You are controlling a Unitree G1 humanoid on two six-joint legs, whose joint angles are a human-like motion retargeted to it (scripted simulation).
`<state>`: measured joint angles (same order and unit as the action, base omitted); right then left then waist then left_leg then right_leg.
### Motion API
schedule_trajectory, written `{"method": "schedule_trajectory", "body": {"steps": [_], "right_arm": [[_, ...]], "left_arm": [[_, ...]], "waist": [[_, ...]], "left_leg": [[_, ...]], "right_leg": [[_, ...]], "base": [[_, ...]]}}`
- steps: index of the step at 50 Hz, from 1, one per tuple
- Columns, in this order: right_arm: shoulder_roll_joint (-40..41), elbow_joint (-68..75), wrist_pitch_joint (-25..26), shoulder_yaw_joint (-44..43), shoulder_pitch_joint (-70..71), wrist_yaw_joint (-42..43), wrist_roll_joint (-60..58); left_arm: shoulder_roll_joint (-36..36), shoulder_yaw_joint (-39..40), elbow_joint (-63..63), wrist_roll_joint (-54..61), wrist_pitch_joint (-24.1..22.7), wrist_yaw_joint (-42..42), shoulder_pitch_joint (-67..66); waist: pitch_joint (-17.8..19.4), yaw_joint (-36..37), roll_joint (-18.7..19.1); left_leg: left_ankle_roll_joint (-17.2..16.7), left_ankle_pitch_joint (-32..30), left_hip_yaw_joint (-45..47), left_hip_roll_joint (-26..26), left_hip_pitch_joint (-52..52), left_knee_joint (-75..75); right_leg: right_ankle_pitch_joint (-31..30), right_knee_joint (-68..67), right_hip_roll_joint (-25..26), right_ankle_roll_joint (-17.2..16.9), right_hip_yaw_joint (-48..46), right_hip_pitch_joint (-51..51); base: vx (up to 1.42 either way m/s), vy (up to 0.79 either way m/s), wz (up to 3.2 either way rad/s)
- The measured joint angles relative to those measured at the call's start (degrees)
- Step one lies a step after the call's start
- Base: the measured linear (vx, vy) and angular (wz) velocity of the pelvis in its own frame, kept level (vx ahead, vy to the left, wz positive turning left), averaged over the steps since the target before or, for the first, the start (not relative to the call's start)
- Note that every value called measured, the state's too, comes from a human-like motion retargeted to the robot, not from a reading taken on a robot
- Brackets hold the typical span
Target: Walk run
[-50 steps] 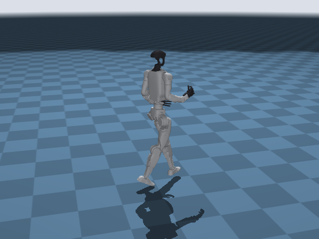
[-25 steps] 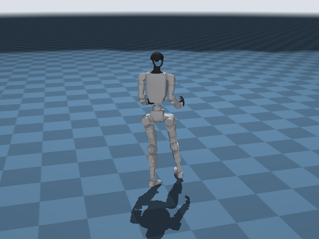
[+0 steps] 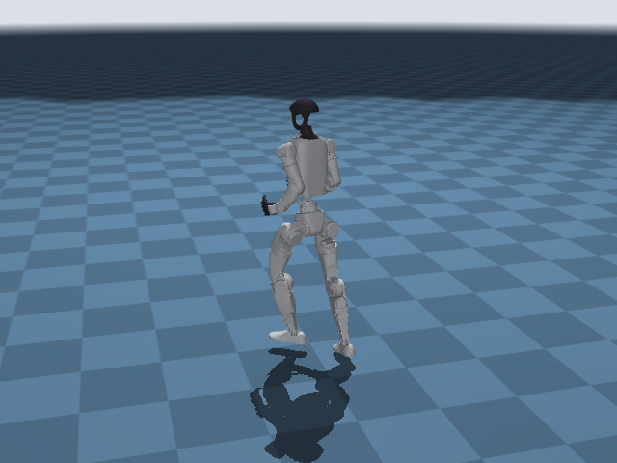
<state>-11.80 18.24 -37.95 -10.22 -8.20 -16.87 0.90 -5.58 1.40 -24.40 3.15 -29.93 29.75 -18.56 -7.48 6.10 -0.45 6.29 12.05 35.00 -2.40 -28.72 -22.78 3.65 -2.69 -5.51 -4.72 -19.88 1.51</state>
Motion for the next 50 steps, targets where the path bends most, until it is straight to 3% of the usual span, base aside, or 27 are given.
{"method": "schedule_trajectory", "body": {"steps": [2,4,5,7,8,10,12,16,20,26,29,33,35,37,38,40,42,43,45,47,48,50], "right_arm": [[1.1,-0.2,-0.2,-0.7,-1.2,1.2,-0.6],[2.2,0.0,-0.4,-0.8,-2.6,2.1,-0.8],[2.7,0.2,-0.5,-0.8,-3.3,2.3,-0.8],[4.1,0.7,-0.5,-1.3,-5.4,1.4,-1.2],[4.8,1.0,-0.5,-1.8,-6.4,0.5,-1.6],[5.9,1.9,-0.1,-2.5,-8.4,-0.6,-2.5],[6.0,2.5,-0.2,-2.7,-10.4,0.4,-2.6],[6.5,3.4,-0.7,-4.8,-15.4,2.1,-2.4],[8.5,3.8,-1.7,-7.5,-19.3,6.1,-4.0],[11.1,4.7,-2.4,-8.7,-21.2,11.5,-7.5],[12.0,5.4,-2.2,-8.5,-20.9,12.3,-8.2],[11.5,5.2,-2.5,-9.0,-21.6,11.4,-7.9],[11.0,5.5,-2.4,-9.8,-21.2,11.8,-8.4],[10.7,6.1,-2.4,-11.1,-19.3,13.0,-8.9],[10.8,6.2,-2.4,-11.7,-18.2,13.7,-8.9],[10.9,6.2,-2.3,-11.6,-15.6,15.1,-7.5],[10.0,5.8,-2.6,-10.7,-11.4,15.8,-4.3],[9.2,5.9,-2.8,-10.4,-8.6,15.5,-2.5],[7.2,5.9,-2.6,-9.3,-2.2,14.0,0.8],[4.7,5.1,-1.5,-8.6,4.9,10.7,5.2],[3.3,4.3,-0.8,-8.4,7.9,8.8,7.7],[0.8,1.9,-0.1,-7.5,13.0,6.4,12.7]], "left_arm": [[-0.8,0.0,-0.4,0.9,0.4,-0.7,0.2],[-1.5,0.4,-0.7,1.8,0.7,-0.9,0.1],[-1.7,0.6,-0.8,2.0,0.8,-0.9,-0.1],[-1.6,0.8,-1.3,2.2,0.7,-0.9,-0.6],[-1.4,1.1,-1.6,2.4,0.7,-0.9,-0.4],[-1.1,1.7,-1.8,2.6,1.5,-1.1,0.7],[-0.6,0.7,-1.0,2.0,1.1,-2.5,1.5],[-0.1,-0.4,-0.3,1.6,0.7,-3.5,3.7],[0.9,-2.1,0.6,2.6,0.4,-3.4,5.6],[2.8,-1.6,1.3,4.0,0.7,-3.1,8.4],[4.3,-1.0,0.4,5.0,0.8,-3.5,11.0],[6.2,-1.1,0.9,6.5,0.1,-3.4,12.5],[6.8,-0.6,1.3,6.9,-0.4,-2.6,12.2],[6.6,0.5,1.4,7.1,-0.6,-1.3,11.3],[6.4,0.9,1.3,7.0,-0.6,-0.9,10.6],[6.1,1.8,1.4,6.2,-0.8,-0.7,8.6],[5.0,2.2,1.8,4.7,-1.0,-1.1,6.6],[4.2,2.6,1.7,4.0,-0.9,-1.1,5.8],[2.3,4.1,1.1,3.4,-0.7,-1.1,4.5],[1.0,5.6,-0.1,4.5,-1.4,-0.5,3.4],[1.2,6.0,-0.5,5.6,-1.9,0.0,2.4],[2.5,6.3,-0.5,7.6,-2.9,0.1,-0.3]], "waist": [[-0.6,-2.0,0.8],[-1.2,-2.5,0.1],[-1.4,-2.1,-0.7],[-1.4,-0.8,-1.2],[-0.9,-0.3,-0.9],[-0.1,-1.2,2.1],[0.4,-3.0,5.5],[0.5,-4.1,8.7],[1.0,-7.0,9.9],[2.5,-12.2,7.7],[3.8,-13.1,5.7],[5.4,-15.8,6.4],[5.6,-17.5,7.8],[5.0,-18.5,10.6],[4.6,-18.7,12.0],[4.2,-18.3,14.3],[4.2,-17.5,13.0],[4.8,-17.0,11.1],[6.3,-14.3,7.3],[7.5,-11.6,6.2],[7.8,-10.1,6.6],[7.9,-6.6,6.8]], "left_leg": [[0.8,0.6,5.7,0.9,2.5,4.9],[4.2,-0.2,8.6,3.0,5.0,8.4],[7.0,0.5,8.4,4.7,6.0,10.1],[8.7,4.2,-0.6,8.2,7.7,11.4],[8.7,4.5,-6.2,8.2,7.3,10.6],[8.7,5.3,-7.8,4.8,9.2,9.1],[8.7,6.8,-10.2,3.5,12.6,9.7],[8.7,6.8,-18.2,3.6,16.8,12.1],[8.7,6.6,-25.7,4.8,21.2,15.2],[7.8,9.3,-34.1,7.9,26.3,15.3],[6.5,10.5,-35.7,9.3,29.4,15.0],[2.9,8.7,-37.5,8.4,33.8,14.8],[-0.3,4.2,-37.5,7.1,35.2,14.3],[-4.7,-4.6,-38.4,5.5,34.6,12.6],[-7.5,-10.6,-39.5,5.1,34.0,11.1],[-16.9,-24.8,-42.4,5.7,32.7,6.3],[-21.3,-36.9,-35.1,8.8,28.7,-4.4],[-21.3,-40.8,-30.9,10.8,25.1,-13.1],[-21.3,-38.8,-30.0,18.8,17.0,-27.8],[-20.6,-26.2,-26.8,14.4,4.9,-43.6],[-18.4,-21.0,-25.5,9.2,-1.2,-49.7],[-9.8,-9.7,-23.2,2.7,-13.3,-55.2]], "right_leg": [[-0.1,0.2,1.8,-1.3,-5.5,2.1],[-1.5,-0.9,1.9,-3.8,-8.4,3.9],[-2.9,-1.9,1.3,-5.3,-8.9,4.7],[-9.7,-6.5,1.1,-7.2,-8.3,5.8],[-14.7,-9.9,1.0,-6.4,-7.6,5.9],[-22.8,-20.9,0.8,-0.4,-7.7,3.5],[-26.1,-31.6,4.9,2.8,0.0,-2.3],[-17.8,-42.6,10.6,3.1,11.3,-12.0],[-8.6,-44.8,6.9,7.6,12.1,-21.1],[-4.2,-30.1,8.7,1.9,23.3,-31.5],[-3.1,-22.9,6.7,-0.2,22.6,-36.1],[-2.0,-16.6,5.2,-3.6,17.9,-41.1],[-0.8,-15.9,5.9,-3.3,16.9,-42.8],[-1.8,-19.3,6.3,4.4,14.2,-44.6],[0.3,-21.6,5.7,6.3,11.3,-44.4],[7.5,-26.6,6.7,7.4,13.3,-43.2],[14.8,-32.9,5.7,9.3,17.8,-43.0],[18.3,-35.4,3.6,8.6,19.9,-41.5],[23.7,-37.8,2.4,8.1,24.2,-36.8],[26.8,-37.5,4.4,9.8,24.3,-32.1],[27.0,-35.5,6.7,11.3,23.5,-29.2],[27.0,-31.3,9.0,13.1,22.7,-23.1]], "base": [[0.57,0.15,2.49],[0.64,0.13,1.75],[0.77,0.09,1.05],[0.89,0.06,0.76],[0.81,0.09,0.89],[0.7,0.19,1.5],[0.72,0.21,2.26],[0.66,0.1,1.97],[0.68,0.02,2.13],[0.82,-0.19,1.8],[0.84,-0.28,0.98],[1.03,-0.31,0.96],[1.2,-0.31,0.88],[1.31,-0.31,0.7],[1.34,-0.33,0.46],[1.43,-0.35,0.16],[1.45,-0.13,0.02],[1.29,-0.06,-0.32],[1.32,-0.18,-0.89],[1.88,-0.6,-0.8],[1.58,-0.57,-0.67],[1.59,-0.34,-0.63]]}}
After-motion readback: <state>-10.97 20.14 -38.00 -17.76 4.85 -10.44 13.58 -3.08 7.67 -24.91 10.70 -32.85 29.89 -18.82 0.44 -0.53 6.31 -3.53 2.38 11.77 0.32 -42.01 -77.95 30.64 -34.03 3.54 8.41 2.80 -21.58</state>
